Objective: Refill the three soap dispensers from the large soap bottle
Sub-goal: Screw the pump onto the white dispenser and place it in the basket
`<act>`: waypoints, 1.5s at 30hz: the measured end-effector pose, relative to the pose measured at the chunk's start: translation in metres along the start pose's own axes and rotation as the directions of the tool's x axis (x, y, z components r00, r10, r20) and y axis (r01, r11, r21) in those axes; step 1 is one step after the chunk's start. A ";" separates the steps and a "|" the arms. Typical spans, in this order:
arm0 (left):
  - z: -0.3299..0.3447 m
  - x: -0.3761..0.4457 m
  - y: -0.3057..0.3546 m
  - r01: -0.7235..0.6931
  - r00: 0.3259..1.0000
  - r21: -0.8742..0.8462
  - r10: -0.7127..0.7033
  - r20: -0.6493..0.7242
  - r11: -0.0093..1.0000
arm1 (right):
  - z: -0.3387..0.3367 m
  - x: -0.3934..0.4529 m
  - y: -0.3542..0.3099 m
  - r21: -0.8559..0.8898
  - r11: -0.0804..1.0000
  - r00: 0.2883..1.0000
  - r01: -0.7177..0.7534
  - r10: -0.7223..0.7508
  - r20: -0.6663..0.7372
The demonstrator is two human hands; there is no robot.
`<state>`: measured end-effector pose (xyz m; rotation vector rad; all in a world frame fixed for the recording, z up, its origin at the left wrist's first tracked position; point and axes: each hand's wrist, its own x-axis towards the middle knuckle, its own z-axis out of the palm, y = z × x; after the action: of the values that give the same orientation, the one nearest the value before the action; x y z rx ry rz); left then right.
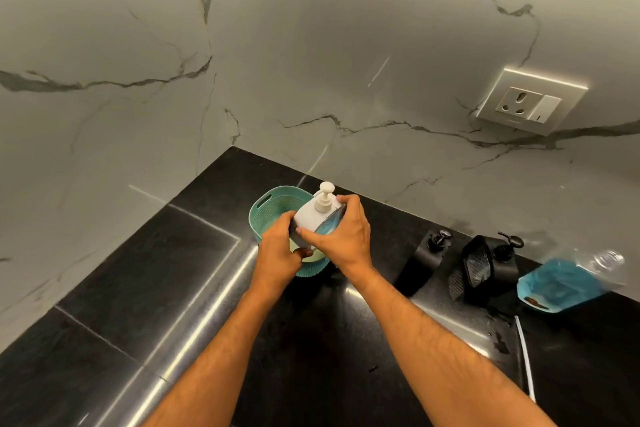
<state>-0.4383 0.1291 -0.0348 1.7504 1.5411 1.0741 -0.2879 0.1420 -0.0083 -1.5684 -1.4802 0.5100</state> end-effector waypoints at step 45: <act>0.005 0.034 0.006 0.069 0.910 0.239 -0.160 0.382 0.968 | 0.006 -0.008 0.030 -0.205 0.968 0.980 0.143 -0.110 0.164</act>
<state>-0.4308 0.1618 -0.0256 1.8557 1.5186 0.4572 -0.2765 0.1400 -0.0378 -1.6161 -1.7904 0.4119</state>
